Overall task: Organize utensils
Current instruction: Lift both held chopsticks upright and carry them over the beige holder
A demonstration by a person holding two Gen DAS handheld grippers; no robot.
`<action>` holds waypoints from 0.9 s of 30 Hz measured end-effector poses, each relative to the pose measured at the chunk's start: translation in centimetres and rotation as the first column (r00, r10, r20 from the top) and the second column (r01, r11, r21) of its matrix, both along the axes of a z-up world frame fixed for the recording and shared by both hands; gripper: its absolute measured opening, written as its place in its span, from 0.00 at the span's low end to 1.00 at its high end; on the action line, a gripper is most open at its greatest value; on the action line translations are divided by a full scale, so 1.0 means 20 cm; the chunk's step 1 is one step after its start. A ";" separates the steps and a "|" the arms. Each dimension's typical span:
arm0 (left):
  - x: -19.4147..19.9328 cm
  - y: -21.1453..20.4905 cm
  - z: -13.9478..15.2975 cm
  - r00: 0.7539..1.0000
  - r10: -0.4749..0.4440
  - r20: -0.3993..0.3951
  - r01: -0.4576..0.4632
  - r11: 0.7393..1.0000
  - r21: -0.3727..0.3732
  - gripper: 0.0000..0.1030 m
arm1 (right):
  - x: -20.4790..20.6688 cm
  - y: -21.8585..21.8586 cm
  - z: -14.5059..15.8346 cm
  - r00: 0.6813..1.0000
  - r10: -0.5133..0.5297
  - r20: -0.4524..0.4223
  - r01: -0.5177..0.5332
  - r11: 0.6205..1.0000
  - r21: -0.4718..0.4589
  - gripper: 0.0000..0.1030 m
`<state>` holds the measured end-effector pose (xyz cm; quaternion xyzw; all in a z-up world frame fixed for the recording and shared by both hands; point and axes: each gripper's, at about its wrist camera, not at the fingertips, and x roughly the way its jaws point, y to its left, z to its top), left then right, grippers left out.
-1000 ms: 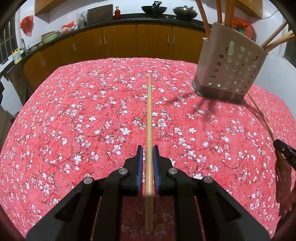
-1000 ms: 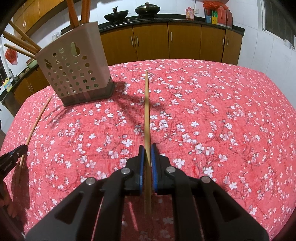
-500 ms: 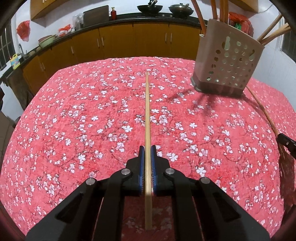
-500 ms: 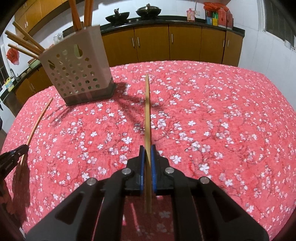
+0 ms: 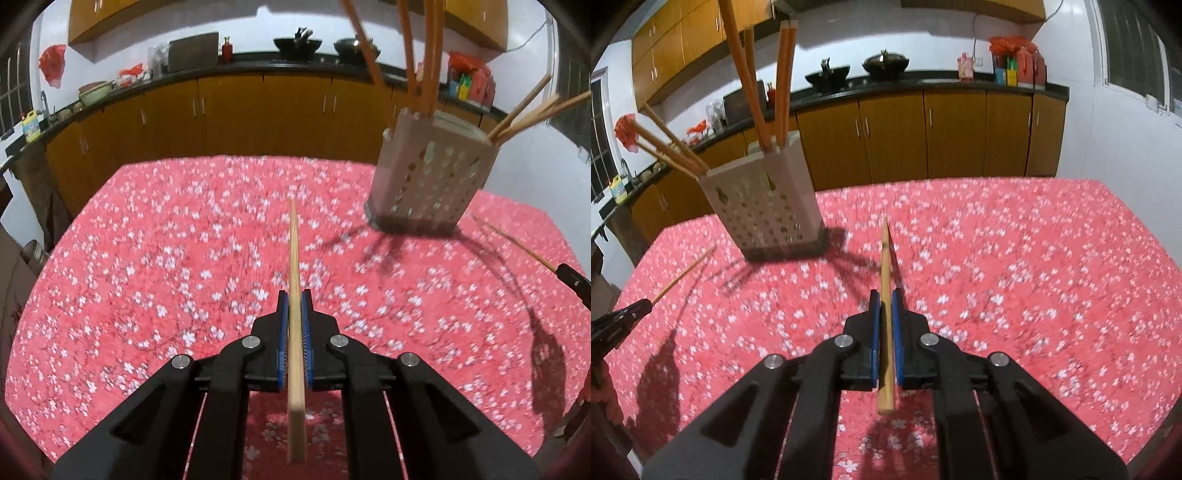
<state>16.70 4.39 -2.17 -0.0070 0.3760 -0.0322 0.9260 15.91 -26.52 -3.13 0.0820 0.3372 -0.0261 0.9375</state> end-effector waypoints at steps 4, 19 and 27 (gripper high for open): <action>-0.03 -0.01 0.11 0.999 -0.012 0.050 0.014 1.000 -0.028 0.07 | -0.03 -0.02 0.10 0.998 -0.012 0.062 0.011 1.000 0.009 0.07; -0.08 -0.02 0.31 0.985 -0.016 0.172 0.030 0.997 -0.076 0.07 | -0.11 -0.05 0.29 0.984 -0.032 0.178 0.029 0.999 0.020 0.08; -0.10 -0.01 0.38 0.978 -0.014 0.209 0.032 0.996 -0.082 0.07 | -0.16 -0.04 0.39 0.970 -0.030 0.241 0.026 0.999 0.019 0.07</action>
